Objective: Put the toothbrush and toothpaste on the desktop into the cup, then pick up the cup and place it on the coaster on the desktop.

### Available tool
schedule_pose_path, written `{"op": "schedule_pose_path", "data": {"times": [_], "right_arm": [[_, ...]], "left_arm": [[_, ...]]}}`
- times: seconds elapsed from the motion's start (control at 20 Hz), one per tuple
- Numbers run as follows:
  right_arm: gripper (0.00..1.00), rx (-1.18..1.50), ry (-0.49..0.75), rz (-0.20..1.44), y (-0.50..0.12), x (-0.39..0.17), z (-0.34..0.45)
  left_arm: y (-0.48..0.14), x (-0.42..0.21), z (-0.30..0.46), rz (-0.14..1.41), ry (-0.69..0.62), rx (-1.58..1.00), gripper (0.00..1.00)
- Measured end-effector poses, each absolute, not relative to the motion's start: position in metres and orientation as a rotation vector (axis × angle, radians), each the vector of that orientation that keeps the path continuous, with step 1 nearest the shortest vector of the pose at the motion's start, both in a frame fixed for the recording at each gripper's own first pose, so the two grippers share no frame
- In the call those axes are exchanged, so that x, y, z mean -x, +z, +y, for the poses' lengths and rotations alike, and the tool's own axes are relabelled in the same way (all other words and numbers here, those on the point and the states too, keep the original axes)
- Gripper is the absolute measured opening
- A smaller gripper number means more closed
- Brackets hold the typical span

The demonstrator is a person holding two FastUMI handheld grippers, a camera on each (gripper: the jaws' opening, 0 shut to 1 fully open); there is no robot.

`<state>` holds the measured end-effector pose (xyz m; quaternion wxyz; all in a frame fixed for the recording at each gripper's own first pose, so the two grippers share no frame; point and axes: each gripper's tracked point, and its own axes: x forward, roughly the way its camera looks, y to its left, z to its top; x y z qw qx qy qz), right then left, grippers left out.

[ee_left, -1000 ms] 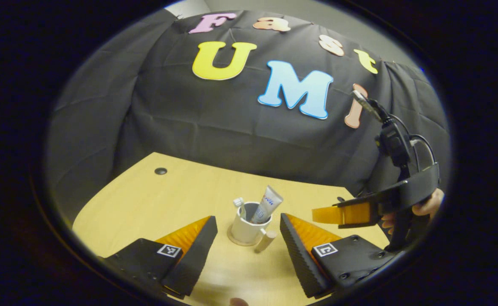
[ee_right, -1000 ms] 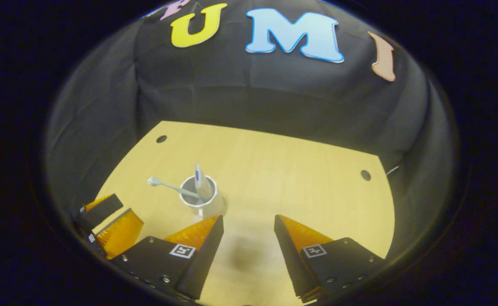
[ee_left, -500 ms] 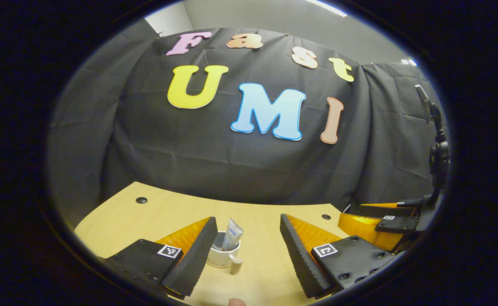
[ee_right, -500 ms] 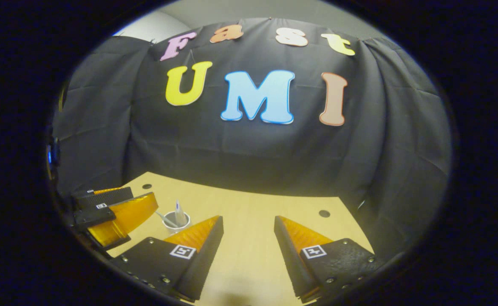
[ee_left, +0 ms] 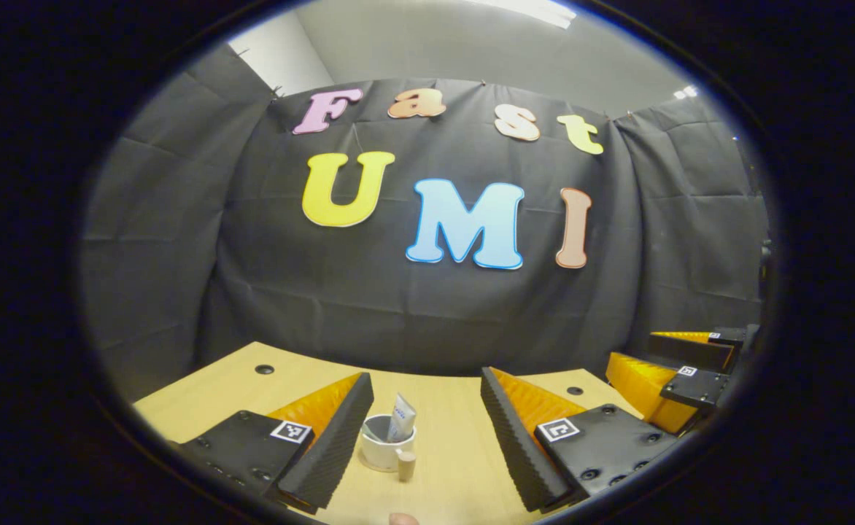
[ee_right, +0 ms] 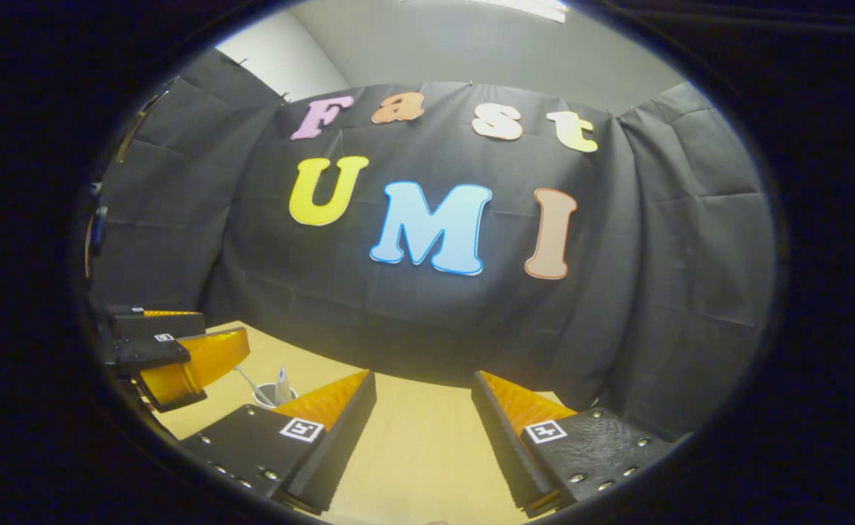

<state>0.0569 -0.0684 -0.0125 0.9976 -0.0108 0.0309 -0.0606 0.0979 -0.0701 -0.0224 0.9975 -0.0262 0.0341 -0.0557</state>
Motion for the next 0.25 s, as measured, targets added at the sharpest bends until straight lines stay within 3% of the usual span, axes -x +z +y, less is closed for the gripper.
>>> {"op": "schedule_pose_path", "data": {"times": [0.05, 0.25], "right_arm": [[0.89, 0.019, -0.126, 0.055, -0.012, -0.055, -0.069], [0.85, 0.05, -0.143, 0.046, -0.009, -0.052, -0.066]], "left_arm": [[-0.021, -0.096, -0.072, 0.064, -0.117, 0.047, 0.98], [-0.01, -0.09, -0.062, 0.038, -0.118, 0.027, 0.96]]}}
